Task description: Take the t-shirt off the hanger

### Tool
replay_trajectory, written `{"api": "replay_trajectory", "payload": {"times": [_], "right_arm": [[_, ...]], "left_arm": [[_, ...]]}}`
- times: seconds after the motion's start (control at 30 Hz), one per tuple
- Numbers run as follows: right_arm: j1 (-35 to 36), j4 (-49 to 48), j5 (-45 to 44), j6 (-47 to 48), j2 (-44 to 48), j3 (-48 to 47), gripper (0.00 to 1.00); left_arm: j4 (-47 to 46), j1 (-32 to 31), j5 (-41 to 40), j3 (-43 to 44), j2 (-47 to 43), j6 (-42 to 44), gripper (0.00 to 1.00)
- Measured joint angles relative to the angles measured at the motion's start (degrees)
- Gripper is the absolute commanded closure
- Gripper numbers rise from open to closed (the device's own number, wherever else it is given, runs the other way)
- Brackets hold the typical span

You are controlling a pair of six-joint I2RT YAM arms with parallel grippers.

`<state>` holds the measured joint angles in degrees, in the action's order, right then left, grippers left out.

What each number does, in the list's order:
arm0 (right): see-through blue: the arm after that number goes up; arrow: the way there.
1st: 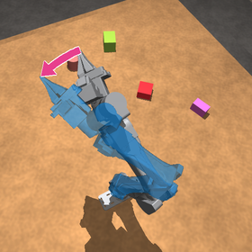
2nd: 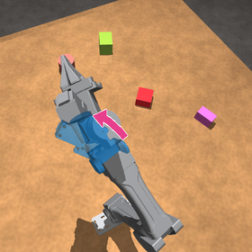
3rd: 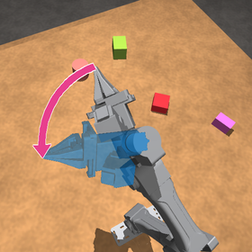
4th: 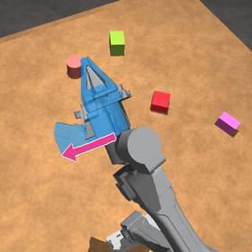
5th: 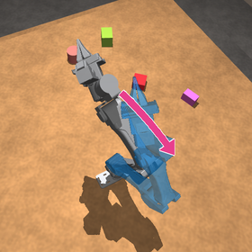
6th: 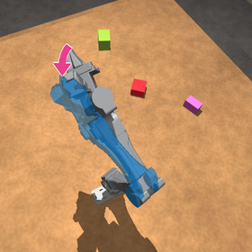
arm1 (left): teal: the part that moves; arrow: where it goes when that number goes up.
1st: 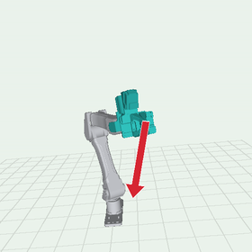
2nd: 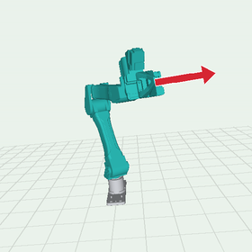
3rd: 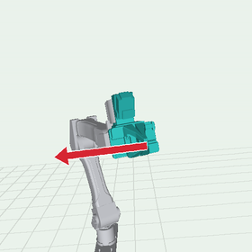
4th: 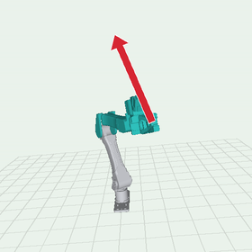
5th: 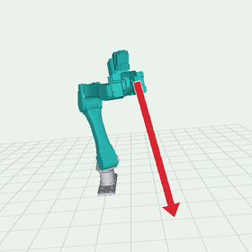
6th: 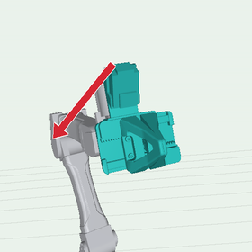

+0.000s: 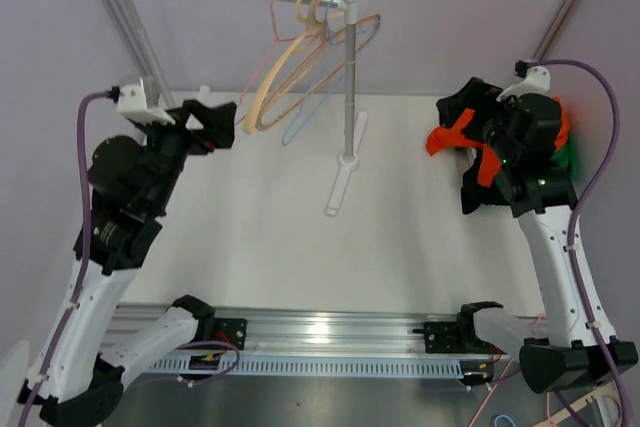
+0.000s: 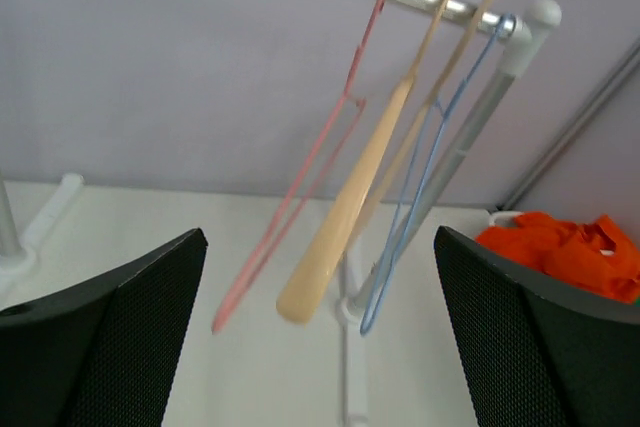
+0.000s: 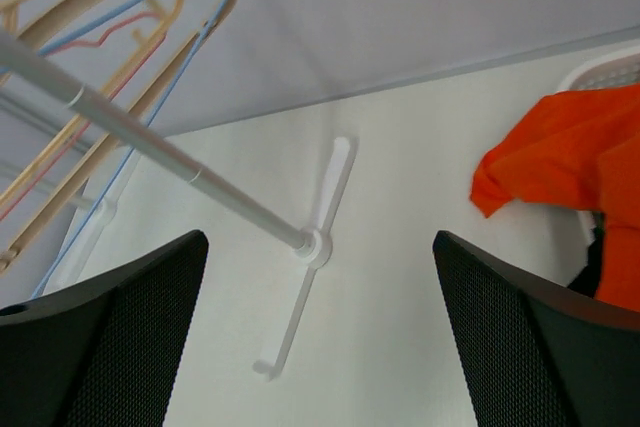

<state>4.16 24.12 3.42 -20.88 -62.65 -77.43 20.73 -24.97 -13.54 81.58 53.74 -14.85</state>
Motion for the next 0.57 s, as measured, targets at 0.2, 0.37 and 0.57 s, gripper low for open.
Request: {"api": "replay_trajectory", "payload": {"times": [0.2,0.37,0.57], "right_arm": [[7.93,-2.32,-2.51,0.63,2.97,8.17,0.00],[8.35,-3.87,-4.28,0.57,5.09,14.84,0.01],[8.59,-5.92,-5.11,0.17,5.99,17.22,0.01]], "left_arm": [[3.02,-0.04,2.10,-19.87,-14.64,-6.54,0.01],[5.81,-0.07,2.21,-26.91,-21.24,-9.46,0.01],[7.63,-0.04,2.78,-30.23,-25.00,-11.69,0.01]]}}
